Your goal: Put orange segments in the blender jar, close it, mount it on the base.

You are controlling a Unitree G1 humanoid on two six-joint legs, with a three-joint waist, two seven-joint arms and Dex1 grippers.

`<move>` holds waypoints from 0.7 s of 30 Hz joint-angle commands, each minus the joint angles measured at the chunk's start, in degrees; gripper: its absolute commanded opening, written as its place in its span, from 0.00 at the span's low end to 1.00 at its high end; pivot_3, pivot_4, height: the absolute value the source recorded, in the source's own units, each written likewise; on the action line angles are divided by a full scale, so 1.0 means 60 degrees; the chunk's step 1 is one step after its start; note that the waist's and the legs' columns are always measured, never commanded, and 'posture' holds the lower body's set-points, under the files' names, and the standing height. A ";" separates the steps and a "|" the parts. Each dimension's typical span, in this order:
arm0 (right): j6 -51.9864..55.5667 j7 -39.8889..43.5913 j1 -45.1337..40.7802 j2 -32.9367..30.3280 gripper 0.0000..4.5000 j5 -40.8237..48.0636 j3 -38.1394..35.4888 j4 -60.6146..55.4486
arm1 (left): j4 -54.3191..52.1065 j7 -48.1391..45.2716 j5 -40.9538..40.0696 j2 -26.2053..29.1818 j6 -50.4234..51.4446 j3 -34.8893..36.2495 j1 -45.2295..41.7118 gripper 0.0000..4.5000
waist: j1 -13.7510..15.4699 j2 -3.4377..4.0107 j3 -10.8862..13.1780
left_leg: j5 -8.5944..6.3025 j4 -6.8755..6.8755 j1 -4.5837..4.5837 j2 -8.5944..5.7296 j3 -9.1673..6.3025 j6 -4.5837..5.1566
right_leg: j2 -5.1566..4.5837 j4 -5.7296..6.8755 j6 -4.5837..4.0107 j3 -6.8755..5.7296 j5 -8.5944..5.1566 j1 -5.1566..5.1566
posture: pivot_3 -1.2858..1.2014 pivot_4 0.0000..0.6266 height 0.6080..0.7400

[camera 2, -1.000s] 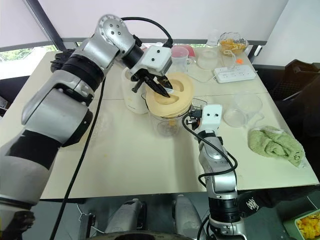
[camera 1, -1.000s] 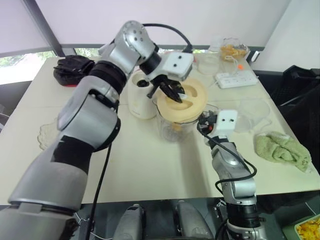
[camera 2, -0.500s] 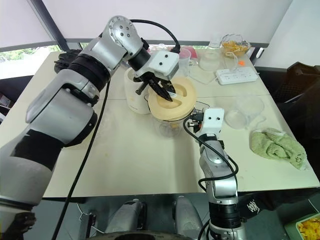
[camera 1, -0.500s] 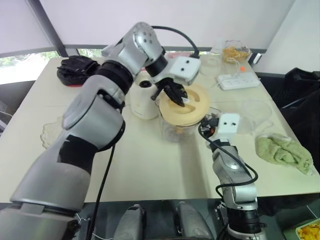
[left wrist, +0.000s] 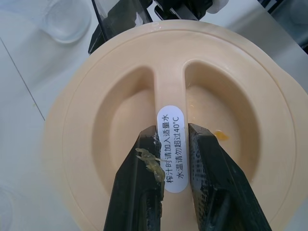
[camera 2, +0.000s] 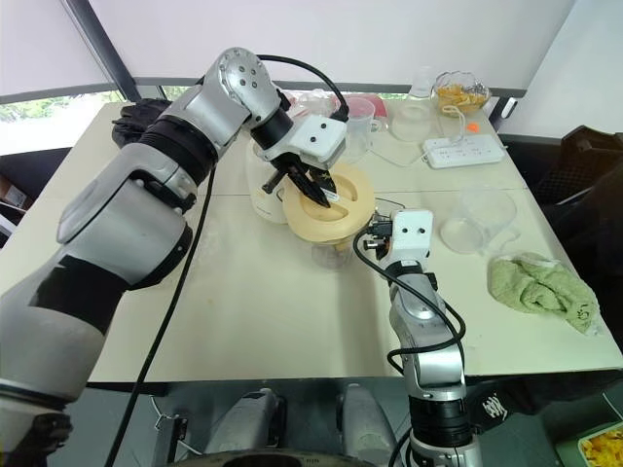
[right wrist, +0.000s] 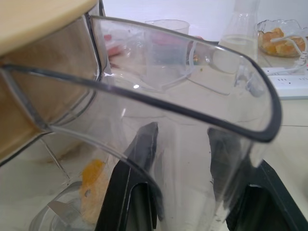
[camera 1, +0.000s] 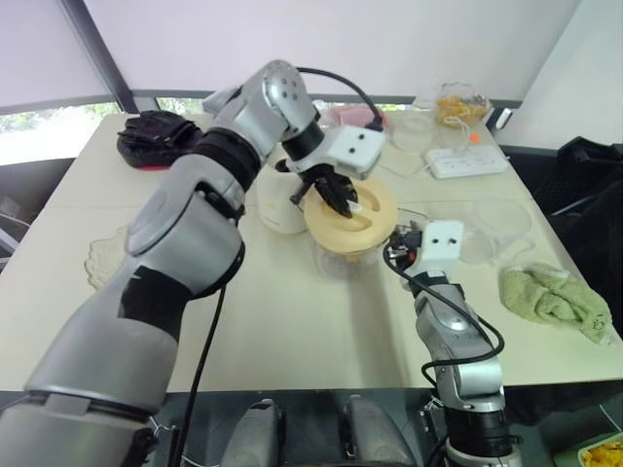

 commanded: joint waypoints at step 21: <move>-0.0141 0.0281 -0.0379 -0.0071 0.23 0.0040 -0.0178 -0.0368 | 0.0549 0.0263 0.2240 0.0016 0.3185 0.0922 0.1087 0.06 | -0.0010 0.0012 -0.0064 | -0.0018 -0.0014 0.0082 0.0004 -0.0013 0.0032 | 0.0013 -0.0033 0.0003 -0.0006 -0.0004 0.0093 | 0.52 0.24 1.00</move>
